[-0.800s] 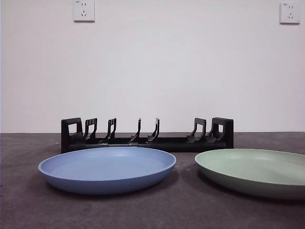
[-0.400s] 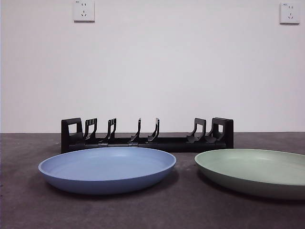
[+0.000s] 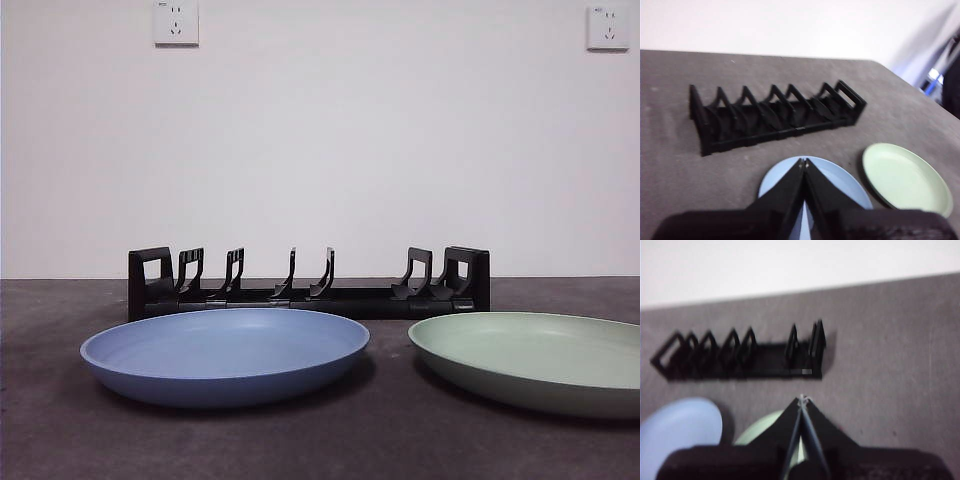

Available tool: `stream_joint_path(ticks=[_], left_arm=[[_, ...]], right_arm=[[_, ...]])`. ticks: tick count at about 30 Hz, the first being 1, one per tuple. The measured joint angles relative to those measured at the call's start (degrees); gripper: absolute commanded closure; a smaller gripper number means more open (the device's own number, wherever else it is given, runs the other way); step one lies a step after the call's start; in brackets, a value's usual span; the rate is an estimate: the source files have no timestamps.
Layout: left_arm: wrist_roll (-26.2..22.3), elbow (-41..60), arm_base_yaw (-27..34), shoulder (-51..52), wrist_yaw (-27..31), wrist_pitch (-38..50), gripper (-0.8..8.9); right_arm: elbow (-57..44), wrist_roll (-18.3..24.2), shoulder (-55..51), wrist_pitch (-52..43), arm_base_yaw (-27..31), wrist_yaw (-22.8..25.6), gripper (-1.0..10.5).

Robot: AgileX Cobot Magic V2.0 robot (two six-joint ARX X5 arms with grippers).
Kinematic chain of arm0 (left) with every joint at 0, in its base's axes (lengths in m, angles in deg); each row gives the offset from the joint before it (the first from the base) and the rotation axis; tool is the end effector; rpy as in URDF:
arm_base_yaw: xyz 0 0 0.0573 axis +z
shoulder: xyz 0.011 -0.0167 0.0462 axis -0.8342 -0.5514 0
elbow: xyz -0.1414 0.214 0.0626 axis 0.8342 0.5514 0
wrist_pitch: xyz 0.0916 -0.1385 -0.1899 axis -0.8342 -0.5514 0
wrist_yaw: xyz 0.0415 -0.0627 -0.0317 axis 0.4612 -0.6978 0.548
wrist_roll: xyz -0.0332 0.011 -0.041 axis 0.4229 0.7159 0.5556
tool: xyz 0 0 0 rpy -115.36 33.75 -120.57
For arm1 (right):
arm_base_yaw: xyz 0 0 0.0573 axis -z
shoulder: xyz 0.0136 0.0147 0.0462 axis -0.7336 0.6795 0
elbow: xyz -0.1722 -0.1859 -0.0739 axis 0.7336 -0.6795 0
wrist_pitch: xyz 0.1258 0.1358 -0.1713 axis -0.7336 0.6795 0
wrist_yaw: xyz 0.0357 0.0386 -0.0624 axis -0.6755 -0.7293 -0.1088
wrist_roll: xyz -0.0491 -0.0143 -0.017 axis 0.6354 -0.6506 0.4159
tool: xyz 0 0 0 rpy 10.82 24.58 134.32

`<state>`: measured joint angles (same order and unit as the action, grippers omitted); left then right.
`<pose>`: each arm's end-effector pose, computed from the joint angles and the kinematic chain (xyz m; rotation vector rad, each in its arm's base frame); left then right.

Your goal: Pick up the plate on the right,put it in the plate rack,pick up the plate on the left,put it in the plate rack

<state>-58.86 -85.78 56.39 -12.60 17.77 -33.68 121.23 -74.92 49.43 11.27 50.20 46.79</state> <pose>0.1016 -0.0149 0.2971 -0.2109 0.3301 -0.5124 0.1075 0.0036 0.3328 0.1205 0.4056 0.2572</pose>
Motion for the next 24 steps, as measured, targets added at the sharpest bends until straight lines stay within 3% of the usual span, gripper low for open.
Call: stream_joint_path(ticks=[9,17,18,19,21,22,23,24], left_arm=[[-8.37,-13.94,0.0,-8.28,-2.6,-15.15,8.2],[-10.62,-15.69,-0.85,-9.38,-2.62,-17.94,8.1],[-10.73,-15.69,-0.92,-9.4,-2.62,-17.94,7.7],[-10.73,-15.69,-0.94,-9.46,-2.62,-17.94,6.43],[-10.73,-15.69,-0.96,-9.62,-2.62,-17.92,2.73],[-10.73,-15.69,-1.18,-9.7,-2.75,-17.84,2.05],[-10.73,-15.69,-1.66,-9.84,-3.54,-17.49,2.07],[-10.73,-15.69,-2.27,-10.01,-4.81,-17.27,2.07]], right_arm=[[12.09,6.56,8.94,14.82,0.0,-3.96,9.6],[13.22,8.07,10.25,17.42,0.0,-4.07,9.4],[13.22,8.09,10.25,17.42,0.0,-4.07,9.3],[13.22,8.2,10.27,17.44,0.0,-4.26,8.5],[13.22,8.2,10.25,17.42,0.0,-5.6,5.7],[13.22,8.15,10.25,17.42,0.0,-5.75,4.4],[13.22,7.93,10.25,17.42,0.0,-5.84,3.6],[13.22,7.76,10.25,17.42,0.0,-5.97,3.5]])
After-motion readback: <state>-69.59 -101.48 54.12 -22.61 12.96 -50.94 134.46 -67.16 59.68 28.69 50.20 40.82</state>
